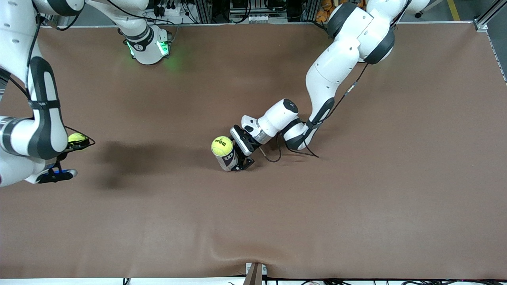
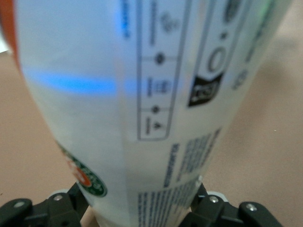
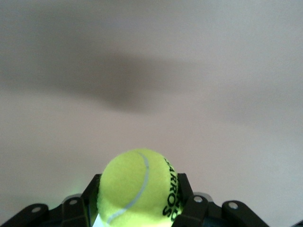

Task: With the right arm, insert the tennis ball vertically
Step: 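Move the right gripper to the second ball and grasp it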

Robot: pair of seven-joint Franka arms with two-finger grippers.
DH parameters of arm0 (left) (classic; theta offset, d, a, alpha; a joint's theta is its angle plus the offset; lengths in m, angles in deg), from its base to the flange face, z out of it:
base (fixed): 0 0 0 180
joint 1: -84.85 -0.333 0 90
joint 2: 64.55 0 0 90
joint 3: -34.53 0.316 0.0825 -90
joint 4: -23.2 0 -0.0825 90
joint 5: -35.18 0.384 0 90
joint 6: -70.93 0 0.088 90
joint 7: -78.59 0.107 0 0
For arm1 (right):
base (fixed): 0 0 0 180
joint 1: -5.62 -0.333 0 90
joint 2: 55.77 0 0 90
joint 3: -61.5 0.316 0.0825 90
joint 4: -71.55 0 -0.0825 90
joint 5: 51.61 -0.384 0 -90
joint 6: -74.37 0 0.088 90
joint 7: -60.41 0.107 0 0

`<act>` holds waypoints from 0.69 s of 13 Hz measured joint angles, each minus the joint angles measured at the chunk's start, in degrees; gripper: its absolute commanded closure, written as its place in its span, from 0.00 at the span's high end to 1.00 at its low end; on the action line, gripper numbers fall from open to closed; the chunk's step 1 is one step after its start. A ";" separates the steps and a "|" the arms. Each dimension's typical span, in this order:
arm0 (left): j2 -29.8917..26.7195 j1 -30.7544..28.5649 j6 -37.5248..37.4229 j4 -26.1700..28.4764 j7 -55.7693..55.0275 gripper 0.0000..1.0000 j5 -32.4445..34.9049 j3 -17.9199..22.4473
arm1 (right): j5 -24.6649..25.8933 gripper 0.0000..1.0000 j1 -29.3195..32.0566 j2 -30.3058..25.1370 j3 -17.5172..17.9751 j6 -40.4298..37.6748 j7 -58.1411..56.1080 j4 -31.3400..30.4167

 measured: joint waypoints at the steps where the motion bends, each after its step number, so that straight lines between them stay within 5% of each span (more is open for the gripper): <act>1: 0.00 0.00 0.00 0.00 0.00 0.84 0.00 0.00 | -0.06 0.00 -1.27 -0.49 0.01 -1.92 0.17 2.51; 9: 0.00 0.01 0.00 0.00 -0.03 0.84 0.00 0.01 | -13.52 0.00 -9.89 -4.09 0.41 -4.86 29.62 11.28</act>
